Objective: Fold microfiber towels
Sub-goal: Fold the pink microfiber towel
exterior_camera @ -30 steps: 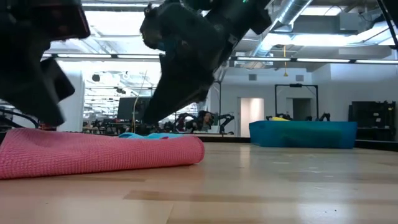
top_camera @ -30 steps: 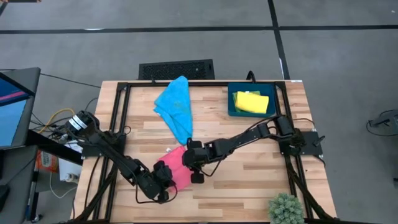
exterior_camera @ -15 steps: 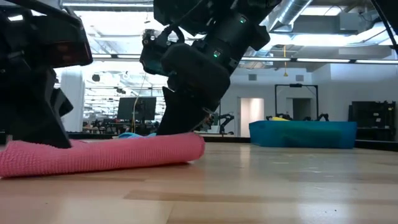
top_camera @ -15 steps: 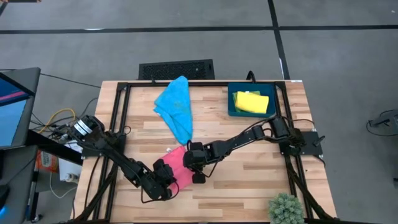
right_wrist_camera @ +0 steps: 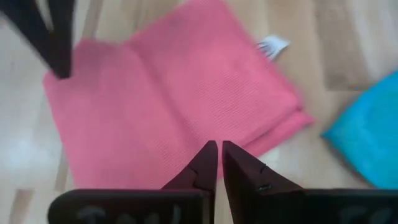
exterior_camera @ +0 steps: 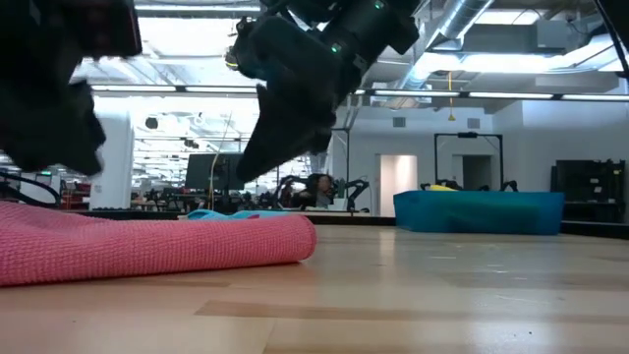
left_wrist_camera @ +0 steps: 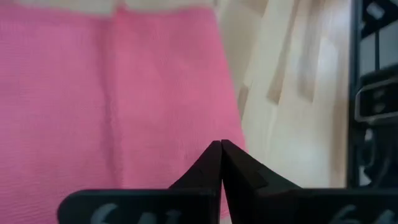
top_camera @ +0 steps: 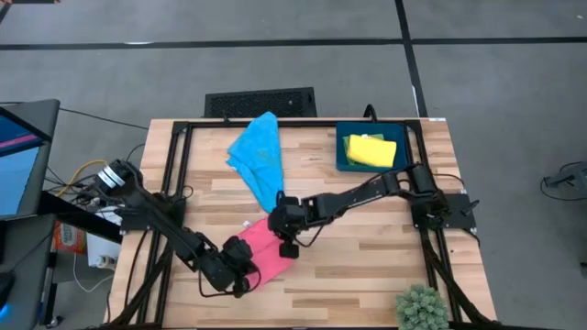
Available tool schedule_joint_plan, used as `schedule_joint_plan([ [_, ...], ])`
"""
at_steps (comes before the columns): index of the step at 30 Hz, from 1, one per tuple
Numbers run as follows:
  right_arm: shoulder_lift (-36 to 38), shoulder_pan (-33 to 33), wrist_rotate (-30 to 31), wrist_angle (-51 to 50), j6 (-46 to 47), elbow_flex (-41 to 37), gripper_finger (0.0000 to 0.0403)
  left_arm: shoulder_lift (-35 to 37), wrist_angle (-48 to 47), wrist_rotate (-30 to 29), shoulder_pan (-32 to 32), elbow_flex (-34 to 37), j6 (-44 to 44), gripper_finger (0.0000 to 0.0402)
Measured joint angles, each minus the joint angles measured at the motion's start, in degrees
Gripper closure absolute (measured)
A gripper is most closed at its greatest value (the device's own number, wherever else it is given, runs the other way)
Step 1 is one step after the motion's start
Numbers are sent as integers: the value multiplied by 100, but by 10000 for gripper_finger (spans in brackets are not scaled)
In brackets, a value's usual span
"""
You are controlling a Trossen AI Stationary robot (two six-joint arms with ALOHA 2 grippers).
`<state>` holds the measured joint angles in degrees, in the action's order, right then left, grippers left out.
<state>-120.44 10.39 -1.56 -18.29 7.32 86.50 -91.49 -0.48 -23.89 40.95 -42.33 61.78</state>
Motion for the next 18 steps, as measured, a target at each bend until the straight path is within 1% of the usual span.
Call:
schedule_joint_plan([
  [2,72,-116,-3,-5,300,0,353,283,-229,-151,-17,0,82,401],
  [5,81,-326,-65,-6,874,0,342,820,-1046,-433,-20,0,719,401],
  [7,81,-482,-329,-4,990,0,325,1182,-1803,-637,-6,0,1278,398],
  [9,81,-614,-471,37,1086,0,301,1504,-2570,-938,81,0,1861,386],
  [11,81,-699,-527,31,1118,0,269,1700,-3230,-1182,162,-2,2429,365],
  [14,81,-759,-488,69,1138,0,216,1697,-4032,-1072,191,9,3147,324],
  [16,81,-761,-316,99,1179,0,184,1582,-4042,-1055,216,101,3509,293],
  [18,81,-758,-180,128,1183,0,161,1437,-3655,-1071,218,279,3678,262],
])
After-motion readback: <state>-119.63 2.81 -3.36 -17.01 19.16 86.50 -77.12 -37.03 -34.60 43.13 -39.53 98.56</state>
